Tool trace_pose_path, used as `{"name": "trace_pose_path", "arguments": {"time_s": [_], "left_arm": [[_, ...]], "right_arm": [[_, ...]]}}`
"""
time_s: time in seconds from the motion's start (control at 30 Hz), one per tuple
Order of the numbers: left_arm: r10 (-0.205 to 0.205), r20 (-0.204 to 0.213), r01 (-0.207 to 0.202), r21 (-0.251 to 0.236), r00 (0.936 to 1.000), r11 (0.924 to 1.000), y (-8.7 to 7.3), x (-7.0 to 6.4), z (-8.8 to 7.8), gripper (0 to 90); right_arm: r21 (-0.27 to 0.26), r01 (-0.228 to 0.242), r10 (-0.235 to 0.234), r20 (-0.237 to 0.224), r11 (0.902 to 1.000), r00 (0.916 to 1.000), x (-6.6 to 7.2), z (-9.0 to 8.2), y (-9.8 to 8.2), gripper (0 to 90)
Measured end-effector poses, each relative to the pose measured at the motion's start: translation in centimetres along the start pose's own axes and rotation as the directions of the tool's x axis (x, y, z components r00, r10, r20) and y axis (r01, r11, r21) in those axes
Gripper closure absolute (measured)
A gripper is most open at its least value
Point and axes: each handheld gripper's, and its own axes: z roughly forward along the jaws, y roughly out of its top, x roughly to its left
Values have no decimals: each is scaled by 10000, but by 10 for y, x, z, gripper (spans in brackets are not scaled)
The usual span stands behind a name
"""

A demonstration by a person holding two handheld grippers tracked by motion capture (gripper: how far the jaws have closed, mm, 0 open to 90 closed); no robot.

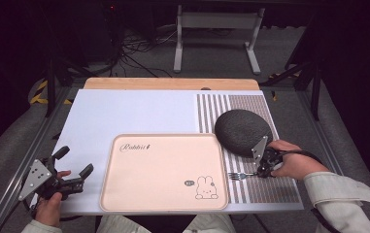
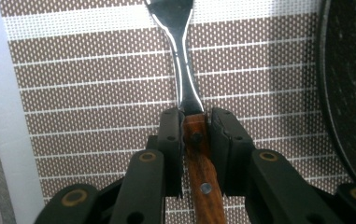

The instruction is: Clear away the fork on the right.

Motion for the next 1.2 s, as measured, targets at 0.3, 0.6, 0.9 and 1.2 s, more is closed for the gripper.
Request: {"name": "trace_pose_path", "arguments": {"time_s": [0.3,0.6,0.9,1.2], "left_arm": [[5,-3,-5,19,10000,10000,0,0,0,8],[-22,-30,22,-25,10000,10000,0,0,0,8],[-33,-14,33,-15,10000,10000,0,0,-1,8],[-19,-2,19,-32,10000,10000,1,0,-1,8]], "right_arm": [[99,259,-258,-43,9996,9997,1,0,1,784],[-81,405,-403,167,9991,9990,2,-1,1,786],[-314,309,-292,532,9990,9982,2,-20,2,786],[-604,-32,84,864,9982,9962,6,-45,7,786]]}}
